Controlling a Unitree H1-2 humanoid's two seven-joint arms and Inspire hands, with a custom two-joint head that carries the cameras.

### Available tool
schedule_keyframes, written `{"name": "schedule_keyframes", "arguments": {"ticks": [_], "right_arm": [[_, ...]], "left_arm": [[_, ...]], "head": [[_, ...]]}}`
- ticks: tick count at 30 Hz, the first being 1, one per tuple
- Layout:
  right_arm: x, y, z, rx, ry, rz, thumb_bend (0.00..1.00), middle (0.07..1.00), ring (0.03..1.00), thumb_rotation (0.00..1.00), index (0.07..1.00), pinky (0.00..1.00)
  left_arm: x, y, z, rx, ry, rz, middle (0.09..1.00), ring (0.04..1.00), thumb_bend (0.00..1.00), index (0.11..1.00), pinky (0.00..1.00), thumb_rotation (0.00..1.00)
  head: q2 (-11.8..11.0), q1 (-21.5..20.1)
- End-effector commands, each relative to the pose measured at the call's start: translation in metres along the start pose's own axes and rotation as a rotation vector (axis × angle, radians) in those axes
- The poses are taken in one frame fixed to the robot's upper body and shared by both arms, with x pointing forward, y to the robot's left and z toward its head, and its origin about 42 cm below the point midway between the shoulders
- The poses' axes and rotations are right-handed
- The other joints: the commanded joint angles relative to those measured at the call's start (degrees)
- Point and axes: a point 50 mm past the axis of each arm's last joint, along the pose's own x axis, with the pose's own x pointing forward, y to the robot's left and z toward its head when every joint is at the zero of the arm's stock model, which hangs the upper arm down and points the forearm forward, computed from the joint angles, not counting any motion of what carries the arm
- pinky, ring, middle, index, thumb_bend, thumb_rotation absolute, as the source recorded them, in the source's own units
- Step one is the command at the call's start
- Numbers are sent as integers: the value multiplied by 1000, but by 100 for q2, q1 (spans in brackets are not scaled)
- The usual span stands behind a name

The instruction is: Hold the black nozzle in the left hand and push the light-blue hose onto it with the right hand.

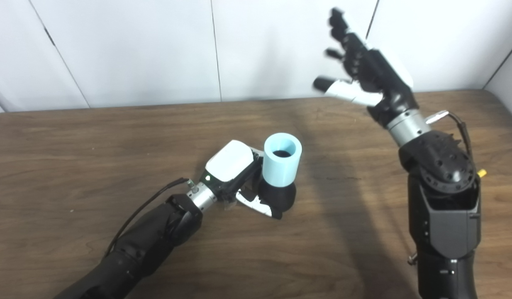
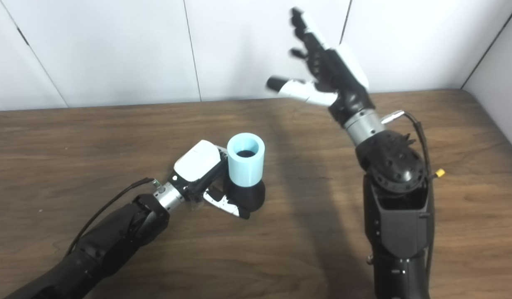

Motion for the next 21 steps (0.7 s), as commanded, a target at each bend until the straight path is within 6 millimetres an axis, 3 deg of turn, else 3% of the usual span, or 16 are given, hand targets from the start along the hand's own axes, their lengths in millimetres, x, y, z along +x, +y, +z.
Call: {"name": "schedule_keyframes", "arguments": {"ticks": [1,4,9,12,17,21], "right_arm": [[2,-4,5,53,-38,-4,891,1000,999,405,1000,999],[-6,-5,-7,7,15,58,866,1000,1000,405,1000,954],[-23,-7,-42,28,111,162,915,1000,899,257,1000,736],[-33,1,-49,62,145,167,906,919,801,198,945,592],[-48,17,-51,72,166,150,823,856,731,167,907,628],[-53,26,-56,85,187,109,839,835,713,182,885,616]], "left_arm": [[-84,-95,14,-55,128,-354,431,375,499,518,272,0],[-85,-94,13,-57,127,-350,435,374,499,514,256,0],[-87,-94,12,-67,136,-356,441,371,498,524,290,0],[-87,-93,11,-63,136,-359,465,374,500,515,325,0],[-87,-92,9,-39,138,-352,447,365,496,537,319,0],[-86,-90,8,-34,138,-351,445,365,495,544,311,0]], "head": [[2,-5],[12,10],[9,36],[-3,43],[-18,42],[-50,61]]}}
